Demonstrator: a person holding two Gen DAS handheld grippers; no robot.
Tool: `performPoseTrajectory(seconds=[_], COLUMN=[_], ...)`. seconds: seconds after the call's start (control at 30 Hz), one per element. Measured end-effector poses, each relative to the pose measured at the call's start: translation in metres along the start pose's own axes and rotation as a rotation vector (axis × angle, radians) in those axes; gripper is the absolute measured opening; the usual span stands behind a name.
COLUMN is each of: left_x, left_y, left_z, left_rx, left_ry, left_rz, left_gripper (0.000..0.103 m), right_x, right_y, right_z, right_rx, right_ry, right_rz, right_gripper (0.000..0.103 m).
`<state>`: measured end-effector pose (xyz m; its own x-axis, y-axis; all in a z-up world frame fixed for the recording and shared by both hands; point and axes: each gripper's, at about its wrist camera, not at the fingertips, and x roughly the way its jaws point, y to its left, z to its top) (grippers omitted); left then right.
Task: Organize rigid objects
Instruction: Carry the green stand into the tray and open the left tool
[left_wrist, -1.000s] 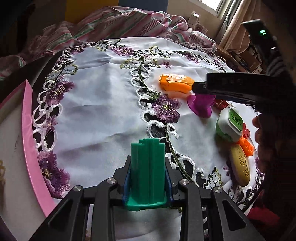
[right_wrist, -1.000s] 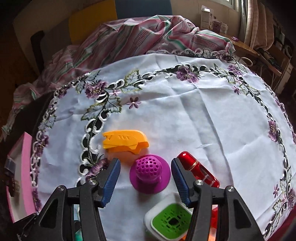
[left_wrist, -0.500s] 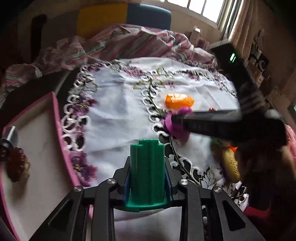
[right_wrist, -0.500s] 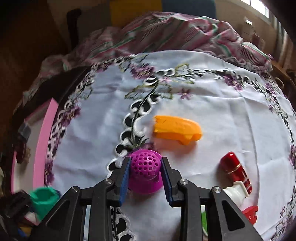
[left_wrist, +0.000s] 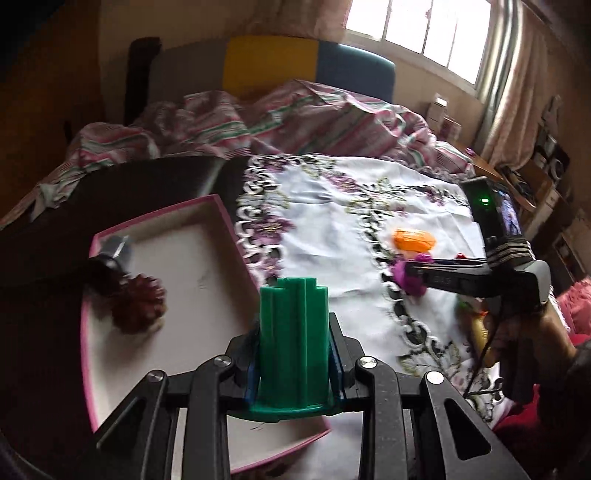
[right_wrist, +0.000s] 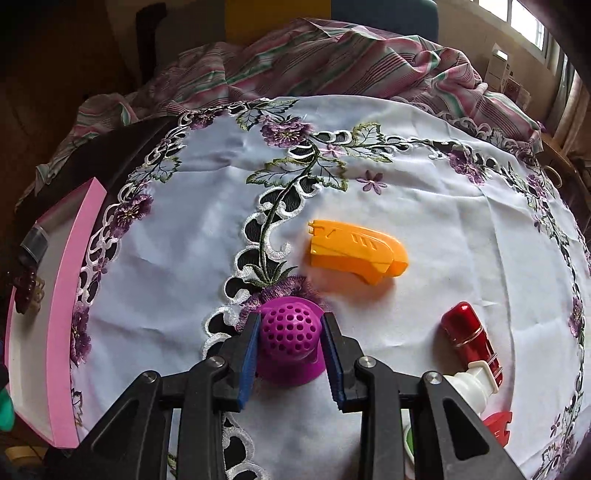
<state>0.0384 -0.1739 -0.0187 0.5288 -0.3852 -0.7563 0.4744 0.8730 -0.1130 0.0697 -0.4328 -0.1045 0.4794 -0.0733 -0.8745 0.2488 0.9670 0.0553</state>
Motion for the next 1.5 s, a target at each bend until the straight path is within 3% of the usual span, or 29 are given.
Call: performPoseTrajectory(seconds=[0.57,0.97,1.17,1.5], left_x=[-0.009,-0.010,-0.003,0.034], left_y=[0.061,0.126,0.138,0.147], left_z=[-0.031,-0.059,-0.056,-0.031], left_rx=[-0.118,-0.308,-0.324,-0.259], left_ry=[0.044,0.083,0.088,0.094], left_rz=[0.075,0.057,0.016,0.102], left_gripper=[0.030,0.030,0.030,0.031], right_x=[0.000,-0.002,-0.002,-0.002], right_y=[0.003,0.004,0.005,0.006], right_z=[-0.001,-0.001,0.000,0.000], right_rx=[-0.023,-0.044,-0.053,-0.062], right_ry=[-0.010,-0.011,-0.012,-0.012], right_rz=[-0.036,-0.046,-0.050,-0.056], right_gripper=[0.032,0.032,0.032,0.032])
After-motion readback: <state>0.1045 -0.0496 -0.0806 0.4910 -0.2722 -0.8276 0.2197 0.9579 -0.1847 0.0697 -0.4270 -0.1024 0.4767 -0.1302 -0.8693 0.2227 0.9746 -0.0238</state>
